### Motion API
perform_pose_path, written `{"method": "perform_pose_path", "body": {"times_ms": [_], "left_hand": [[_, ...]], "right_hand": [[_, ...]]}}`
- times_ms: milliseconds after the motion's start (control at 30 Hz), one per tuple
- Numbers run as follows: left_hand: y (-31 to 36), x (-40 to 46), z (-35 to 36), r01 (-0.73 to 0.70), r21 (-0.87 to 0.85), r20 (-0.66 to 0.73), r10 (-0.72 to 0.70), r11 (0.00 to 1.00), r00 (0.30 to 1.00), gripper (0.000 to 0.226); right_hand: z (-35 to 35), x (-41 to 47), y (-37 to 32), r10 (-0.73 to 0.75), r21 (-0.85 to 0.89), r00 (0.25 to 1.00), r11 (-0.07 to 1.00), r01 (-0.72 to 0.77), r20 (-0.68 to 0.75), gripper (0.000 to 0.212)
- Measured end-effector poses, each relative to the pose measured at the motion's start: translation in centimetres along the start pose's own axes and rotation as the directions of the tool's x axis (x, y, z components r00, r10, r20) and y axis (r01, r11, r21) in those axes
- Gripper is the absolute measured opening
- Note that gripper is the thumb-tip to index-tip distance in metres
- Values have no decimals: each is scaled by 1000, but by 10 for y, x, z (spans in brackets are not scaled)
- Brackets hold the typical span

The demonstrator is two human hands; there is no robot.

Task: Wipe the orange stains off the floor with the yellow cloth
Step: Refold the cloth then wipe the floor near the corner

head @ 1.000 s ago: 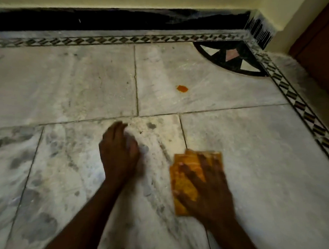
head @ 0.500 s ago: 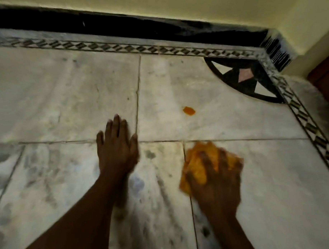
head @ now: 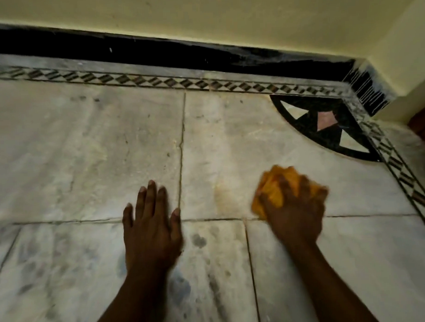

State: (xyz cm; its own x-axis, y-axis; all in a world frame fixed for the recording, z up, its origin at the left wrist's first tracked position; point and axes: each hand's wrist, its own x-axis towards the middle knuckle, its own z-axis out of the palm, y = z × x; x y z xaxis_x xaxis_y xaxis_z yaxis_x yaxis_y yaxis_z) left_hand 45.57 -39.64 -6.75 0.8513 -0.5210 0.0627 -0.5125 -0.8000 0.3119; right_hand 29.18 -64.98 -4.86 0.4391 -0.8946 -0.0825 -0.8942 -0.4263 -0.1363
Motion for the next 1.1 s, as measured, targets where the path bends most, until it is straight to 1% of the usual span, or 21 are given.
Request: {"method": "perform_pose_path", "body": {"times_ms": [67, 133, 200, 233, 300, 367, 400, 467, 500, 533, 567, 600, 633, 700, 800, 867, 933, 967, 1033, 1067, 1100], "left_hand": [[-2, 1, 3, -5, 13, -11, 5, 1000, 1000, 69], [-4, 3, 8, 6, 6, -34, -6, 1000, 999, 71], [-4, 3, 9, 16, 17, -53, -15, 1000, 999, 72], [-3, 3, 7, 25, 25, -47, -24, 999, 999, 72], [-1, 2, 4, 39, 32, -43, -38, 999, 998, 71], [0, 2, 0, 38, 29, -27, -37, 999, 999, 70], [-1, 2, -1, 37, 30, -24, -36, 999, 999, 70], [-1, 3, 1, 46, 41, -19, -45, 998, 999, 70], [0, 3, 2, 42, 45, -14, -41, 998, 999, 70], [1, 3, 3, 31, 43, -14, -31, 999, 999, 69], [0, 2, 4, 27, 41, -21, -26, 999, 999, 69], [0, 2, 4, 30, 37, -23, -30, 999, 999, 69], [0, 3, 4, 35, 36, -28, -34, 999, 999, 69], [0, 3, 3, 33, 39, -36, -31, 999, 999, 69], [3, 1, 1, 28, 31, -29, -27, 999, 999, 69], [2, 0, -1, 25, 40, -15, -24, 999, 1000, 69], [3, 3, -2, 27, 47, 4, -27, 999, 1000, 70], [2, 2, -2, 29, 47, 23, -30, 998, 999, 70], [2, 3, -2, 31, 37, 48, -32, 999, 998, 71], [1, 4, -2, 25, 42, 59, -28, 999, 998, 72], [1, 4, -2, 19, 46, 65, -22, 999, 998, 72]], "right_hand": [[-4, 46, -34, 287, 99, 958, 953, -285, -5, 92], [1, 84, -87, 300, 148, 953, 945, -292, -39, 88], [18, 88, -133, 56, 118, 985, 992, -37, -164, 82], [25, 75, -145, -154, 63, 961, 983, 172, -229, 77], [26, 27, -128, -560, -42, 817, 827, 560, -141, 71], [22, -7, -73, -731, -31, 682, 682, 731, -21, 71], [20, -13, -48, -734, -10, 678, 679, 734, -40, 70], [20, 6, -24, -543, -28, 834, 839, 543, -100, 72], [17, 26, -33, -341, -34, 935, 940, 339, -96, 76], [13, 50, -57, -106, -1, 990, 994, 106, -97, 79], [12, 75, -90, 59, 54, 996, 997, -56, -66, 82], [10, 97, -125, 116, 79, 993, 991, -112, -38, 85], [12, 112, -158, 55, 74, 998, 996, -54, -13, 87], [24, 113, -209, -256, -3, 966, 967, 256, -15, 84], [34, 49, -201, -654, -37, 756, 756, 654, -20, 69], [31, 9, -143, -742, -12, 669, 670, 742, -48, 64], [29, 2, -81, -675, -43, 731, 737, 674, -100, 66], [24, 14, -68, -549, -24, 826, 834, 551, -130, 69], [8, 55, -84, -140, 6, 983, 990, 142, -117, 77], [5, 75, -106, 12, 64, 995, 998, -6, -97, 79], [5, 91, -130, 55, 138, 997, 989, -46, -62, 80]]}}
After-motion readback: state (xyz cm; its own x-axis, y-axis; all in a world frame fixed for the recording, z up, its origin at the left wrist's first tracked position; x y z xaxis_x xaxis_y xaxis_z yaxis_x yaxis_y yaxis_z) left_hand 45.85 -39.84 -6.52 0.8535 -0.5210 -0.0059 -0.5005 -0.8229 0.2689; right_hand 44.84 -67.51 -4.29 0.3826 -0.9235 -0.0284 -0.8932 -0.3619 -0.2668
